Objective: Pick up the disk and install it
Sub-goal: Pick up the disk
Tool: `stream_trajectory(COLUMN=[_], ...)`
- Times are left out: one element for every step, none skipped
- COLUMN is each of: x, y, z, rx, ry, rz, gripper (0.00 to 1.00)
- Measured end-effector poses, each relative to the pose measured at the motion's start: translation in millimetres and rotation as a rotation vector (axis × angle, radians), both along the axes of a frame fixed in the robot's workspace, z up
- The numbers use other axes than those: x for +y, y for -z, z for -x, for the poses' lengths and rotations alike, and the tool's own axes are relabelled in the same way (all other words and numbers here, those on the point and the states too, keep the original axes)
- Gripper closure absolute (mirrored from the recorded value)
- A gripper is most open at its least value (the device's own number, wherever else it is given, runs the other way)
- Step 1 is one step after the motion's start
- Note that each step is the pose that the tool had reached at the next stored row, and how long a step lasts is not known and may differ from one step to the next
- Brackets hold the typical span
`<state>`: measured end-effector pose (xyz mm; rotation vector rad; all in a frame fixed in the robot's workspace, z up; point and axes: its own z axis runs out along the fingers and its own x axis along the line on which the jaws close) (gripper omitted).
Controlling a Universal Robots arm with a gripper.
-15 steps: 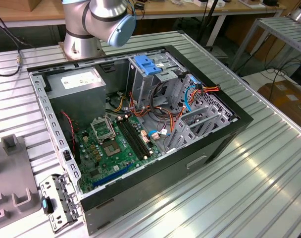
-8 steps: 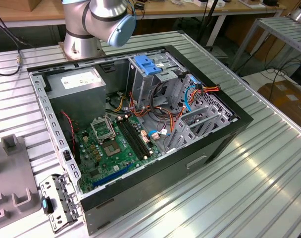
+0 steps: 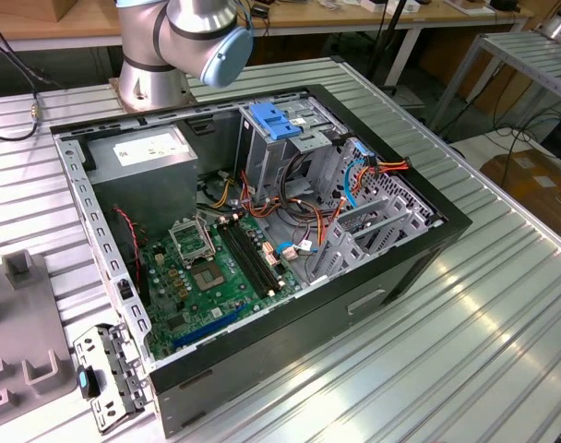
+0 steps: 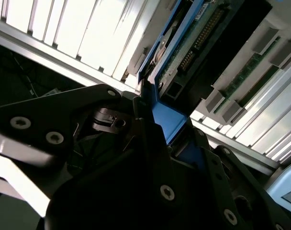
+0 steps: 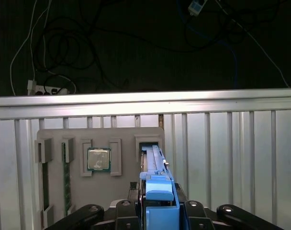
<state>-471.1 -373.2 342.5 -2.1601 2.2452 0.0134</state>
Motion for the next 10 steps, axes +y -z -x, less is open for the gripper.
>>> stream_trajectory(x=[0.0,0.0,0.0,0.0,0.0,0.0,0.0,0.0,0.0,0.0], y=[-0.5,-0.9,-1.5,-2.7,-3.5,-4.5,-5.4,-6.1,-6.5,-7.0], z=[0.0,0.0,0.0,0.0,0.0,0.0,0.0,0.0,0.0,0.0], rx=[0.0001,0.0000,-0.0001,-0.0001,-0.0002,-0.0002,-0.0002,-0.0002,-0.0001,-0.0003], ry=[0.000,0.000,0.000,0.000,0.000,0.000,0.000,0.000,0.000,0.000], rz=[0.0001,0.0000,-0.0001,-0.0001,-0.0001,-0.0001,-0.0001,-0.0001,-0.0001,-0.0002], gripper=[0.63,0.63,0.63,0.63,0.63,0.63,0.63,0.63,0.63,0.63])
